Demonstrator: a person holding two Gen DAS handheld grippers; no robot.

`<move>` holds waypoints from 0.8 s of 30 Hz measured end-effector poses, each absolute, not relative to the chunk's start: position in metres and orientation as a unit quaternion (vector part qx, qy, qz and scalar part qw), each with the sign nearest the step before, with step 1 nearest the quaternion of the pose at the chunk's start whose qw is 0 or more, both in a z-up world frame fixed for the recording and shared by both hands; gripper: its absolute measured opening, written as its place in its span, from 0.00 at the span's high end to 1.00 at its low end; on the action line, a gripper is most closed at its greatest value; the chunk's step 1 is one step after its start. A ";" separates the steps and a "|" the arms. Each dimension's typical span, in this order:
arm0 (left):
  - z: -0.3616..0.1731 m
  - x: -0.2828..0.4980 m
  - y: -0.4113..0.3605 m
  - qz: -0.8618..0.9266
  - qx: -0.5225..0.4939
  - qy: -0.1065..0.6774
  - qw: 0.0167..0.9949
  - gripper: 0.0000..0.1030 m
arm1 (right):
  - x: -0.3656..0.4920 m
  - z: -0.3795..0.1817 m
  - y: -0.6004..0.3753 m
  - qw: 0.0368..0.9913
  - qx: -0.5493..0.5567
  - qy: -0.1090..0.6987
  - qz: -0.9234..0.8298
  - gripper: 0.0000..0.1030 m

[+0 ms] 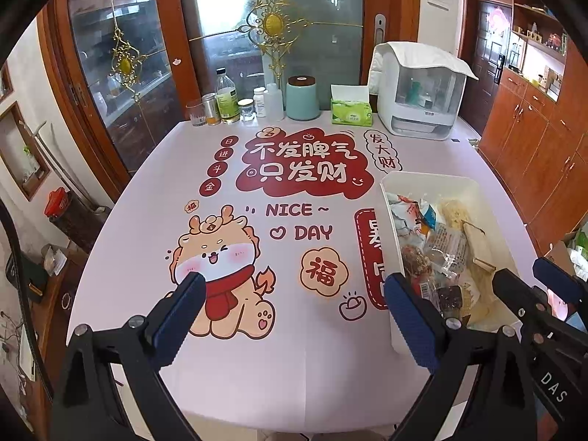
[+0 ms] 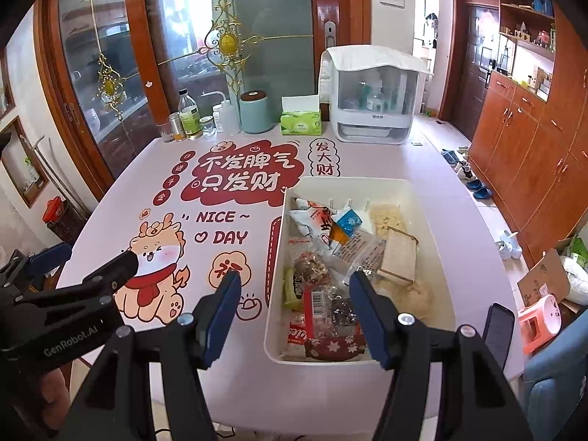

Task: Organize snacks

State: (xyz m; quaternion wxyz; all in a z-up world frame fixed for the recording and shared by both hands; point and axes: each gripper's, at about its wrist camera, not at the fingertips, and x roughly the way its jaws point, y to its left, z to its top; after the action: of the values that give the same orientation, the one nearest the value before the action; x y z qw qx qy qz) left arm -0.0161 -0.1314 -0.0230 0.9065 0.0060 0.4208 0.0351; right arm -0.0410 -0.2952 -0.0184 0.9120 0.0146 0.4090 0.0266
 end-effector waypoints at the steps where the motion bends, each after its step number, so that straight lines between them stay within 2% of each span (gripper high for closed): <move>1: -0.023 -0.016 -0.132 0.035 0.005 0.421 0.906 0.06 | -0.041 -0.018 -0.295 0.912 0.015 0.409 0.027 0.40; 24: -0.020 -0.014 -0.130 0.016 0.021 0.419 0.908 0.06 | -0.044 -0.017 -0.292 0.912 0.019 0.409 0.019 0.40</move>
State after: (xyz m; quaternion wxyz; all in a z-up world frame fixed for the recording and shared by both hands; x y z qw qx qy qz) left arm -0.0145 -0.1303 -0.0201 0.9076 0.0206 0.4190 0.0159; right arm -0.0439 -0.2920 -0.0170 0.9119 0.0194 0.4095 0.0192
